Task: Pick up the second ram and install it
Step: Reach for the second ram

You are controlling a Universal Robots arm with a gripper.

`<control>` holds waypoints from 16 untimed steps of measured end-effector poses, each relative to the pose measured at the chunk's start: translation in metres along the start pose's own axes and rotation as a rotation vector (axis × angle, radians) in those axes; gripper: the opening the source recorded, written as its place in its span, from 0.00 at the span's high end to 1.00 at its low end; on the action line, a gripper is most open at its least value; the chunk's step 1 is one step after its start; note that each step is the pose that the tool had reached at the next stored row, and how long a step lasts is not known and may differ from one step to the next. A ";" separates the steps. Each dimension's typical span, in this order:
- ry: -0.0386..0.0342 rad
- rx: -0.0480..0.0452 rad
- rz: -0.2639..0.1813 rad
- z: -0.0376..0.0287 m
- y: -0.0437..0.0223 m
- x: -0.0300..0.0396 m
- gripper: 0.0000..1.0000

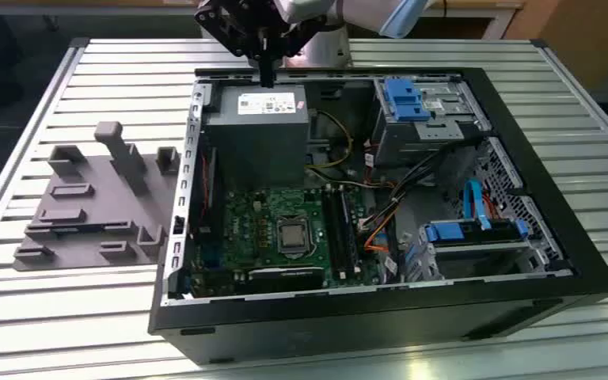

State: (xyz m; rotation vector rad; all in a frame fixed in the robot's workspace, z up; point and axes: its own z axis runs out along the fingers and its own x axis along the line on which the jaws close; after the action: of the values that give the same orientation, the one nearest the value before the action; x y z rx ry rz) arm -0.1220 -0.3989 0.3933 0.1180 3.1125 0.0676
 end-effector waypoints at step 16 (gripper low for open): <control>0.0000 0.0001 0.000 -0.0001 -0.0004 0.0054 0.89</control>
State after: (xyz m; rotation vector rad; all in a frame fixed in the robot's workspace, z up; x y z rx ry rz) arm -0.1274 -0.3989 0.3933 0.1178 3.1125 0.0676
